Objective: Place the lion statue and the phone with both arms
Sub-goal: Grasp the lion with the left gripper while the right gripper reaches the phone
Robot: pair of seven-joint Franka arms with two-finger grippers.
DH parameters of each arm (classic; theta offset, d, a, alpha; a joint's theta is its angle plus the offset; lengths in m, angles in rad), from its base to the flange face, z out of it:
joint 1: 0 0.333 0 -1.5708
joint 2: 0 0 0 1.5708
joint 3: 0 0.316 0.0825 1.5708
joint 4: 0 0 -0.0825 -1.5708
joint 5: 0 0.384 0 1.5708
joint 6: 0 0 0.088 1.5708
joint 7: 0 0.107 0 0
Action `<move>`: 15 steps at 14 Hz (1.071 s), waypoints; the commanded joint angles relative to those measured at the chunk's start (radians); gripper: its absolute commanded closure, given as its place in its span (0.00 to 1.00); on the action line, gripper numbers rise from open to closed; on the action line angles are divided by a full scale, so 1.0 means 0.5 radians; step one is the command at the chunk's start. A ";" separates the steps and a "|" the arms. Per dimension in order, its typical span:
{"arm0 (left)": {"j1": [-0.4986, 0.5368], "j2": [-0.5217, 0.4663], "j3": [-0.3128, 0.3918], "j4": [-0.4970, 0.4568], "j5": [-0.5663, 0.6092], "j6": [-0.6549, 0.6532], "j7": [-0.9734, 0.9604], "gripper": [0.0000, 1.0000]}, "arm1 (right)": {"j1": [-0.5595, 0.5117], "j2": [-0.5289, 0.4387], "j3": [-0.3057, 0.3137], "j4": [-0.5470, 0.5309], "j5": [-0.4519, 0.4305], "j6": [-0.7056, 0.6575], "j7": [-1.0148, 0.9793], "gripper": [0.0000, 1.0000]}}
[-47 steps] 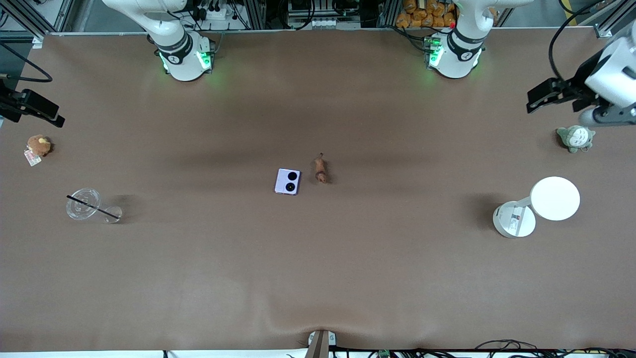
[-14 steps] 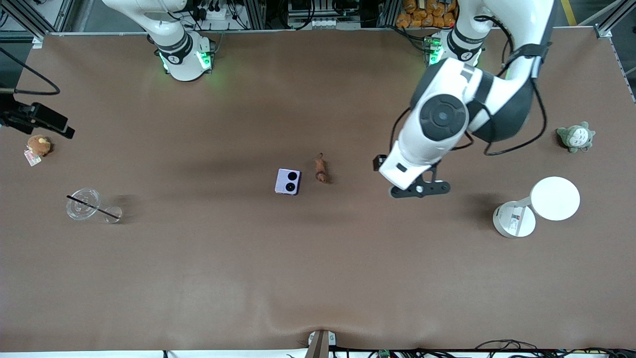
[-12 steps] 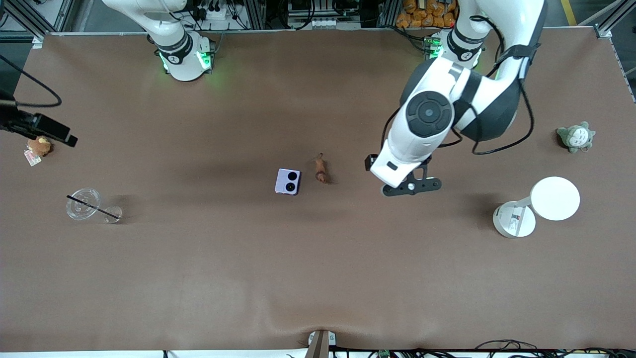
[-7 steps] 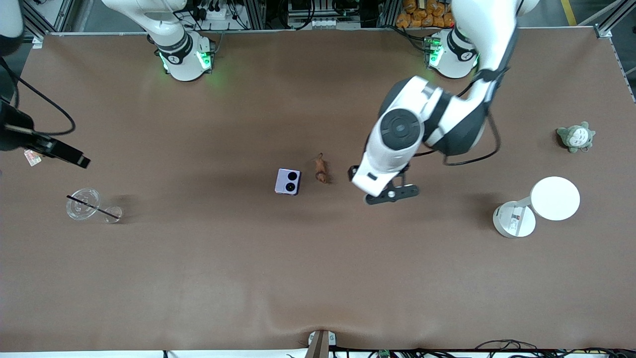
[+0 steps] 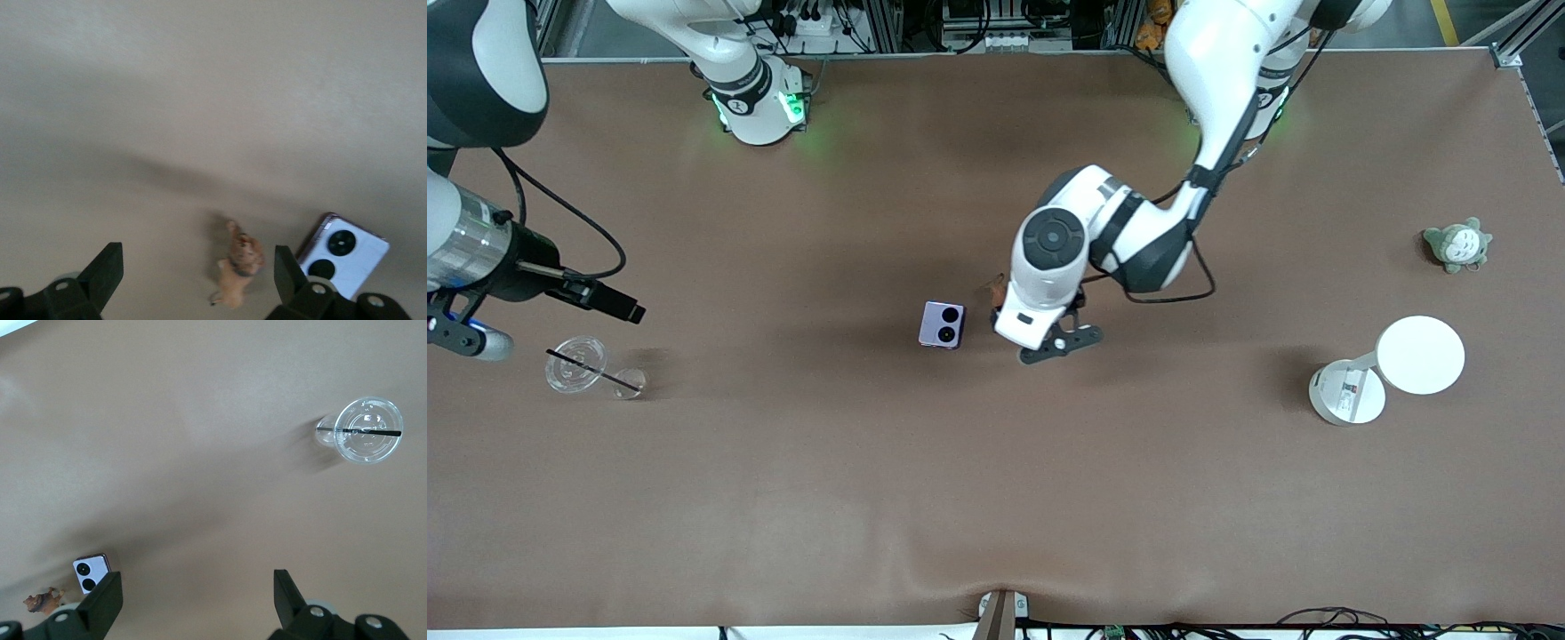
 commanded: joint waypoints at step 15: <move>-0.233 0.314 0.034 0.054 0.187 0.197 0.001 0.80 | 0.507 0.612 0.002 0.009 0.028 0.353 -0.014 0.00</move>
